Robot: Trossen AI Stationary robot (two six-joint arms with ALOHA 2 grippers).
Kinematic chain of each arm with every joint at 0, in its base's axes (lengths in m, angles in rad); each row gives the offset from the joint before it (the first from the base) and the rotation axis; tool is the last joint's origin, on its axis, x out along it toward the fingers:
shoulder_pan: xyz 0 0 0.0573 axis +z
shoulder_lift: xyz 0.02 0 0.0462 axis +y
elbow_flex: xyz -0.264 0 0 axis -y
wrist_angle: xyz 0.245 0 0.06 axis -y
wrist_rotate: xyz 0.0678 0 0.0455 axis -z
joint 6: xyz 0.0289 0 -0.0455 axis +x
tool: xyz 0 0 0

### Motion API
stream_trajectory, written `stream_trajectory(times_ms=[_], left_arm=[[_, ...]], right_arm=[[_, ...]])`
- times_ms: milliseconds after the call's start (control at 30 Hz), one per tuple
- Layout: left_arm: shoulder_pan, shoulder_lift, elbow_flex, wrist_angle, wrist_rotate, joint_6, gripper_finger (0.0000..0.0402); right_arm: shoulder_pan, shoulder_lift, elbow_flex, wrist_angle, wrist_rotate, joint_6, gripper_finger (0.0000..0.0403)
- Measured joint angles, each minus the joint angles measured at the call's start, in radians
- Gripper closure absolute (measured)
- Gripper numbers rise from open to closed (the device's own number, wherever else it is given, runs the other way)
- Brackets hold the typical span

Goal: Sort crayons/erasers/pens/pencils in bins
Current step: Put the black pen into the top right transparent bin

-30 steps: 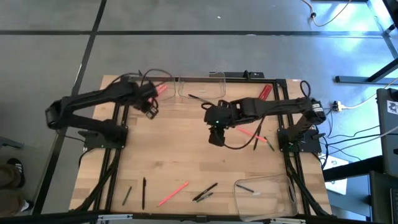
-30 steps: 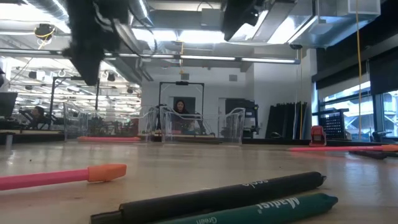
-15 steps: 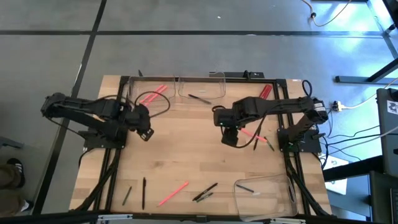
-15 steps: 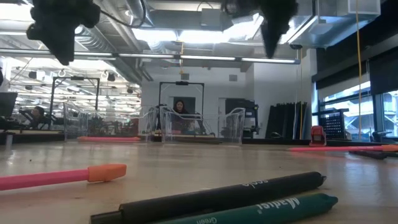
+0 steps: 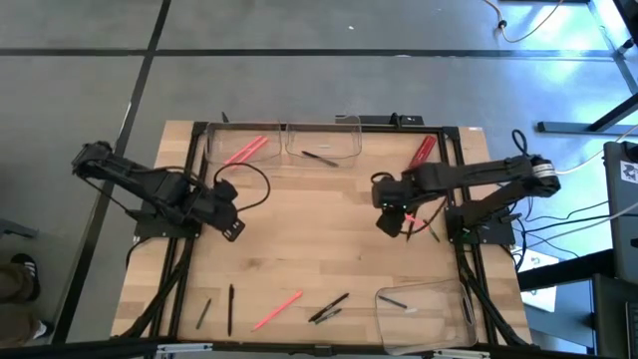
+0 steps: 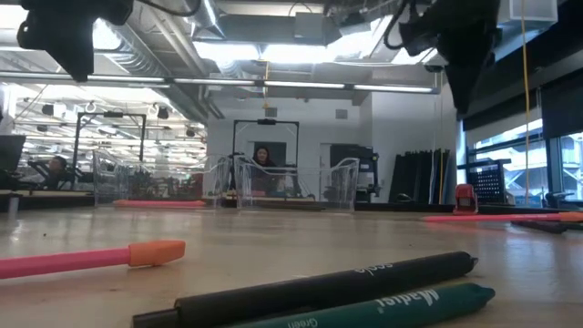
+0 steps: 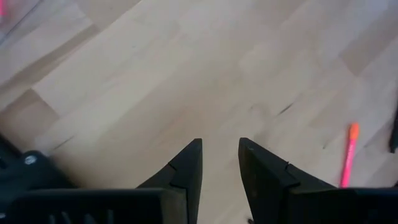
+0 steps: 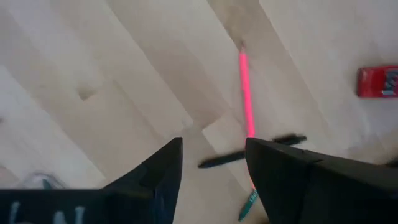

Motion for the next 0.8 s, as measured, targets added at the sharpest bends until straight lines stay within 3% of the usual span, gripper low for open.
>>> stream_trajectory(times_ms=[400,800], left_arm=[[-0.017,0.0,0.0,0.017,-0.021,0.003,0.0305],[-0.017,0.0,0.0,0.017,-0.022,0.119,0.0305]], right_arm=[[0.228,0.008,-0.012,0.56,-0.08,-0.546,0.0226],[0.309,0.229,-0.011,0.868,-0.094,-0.596,0.0226]])
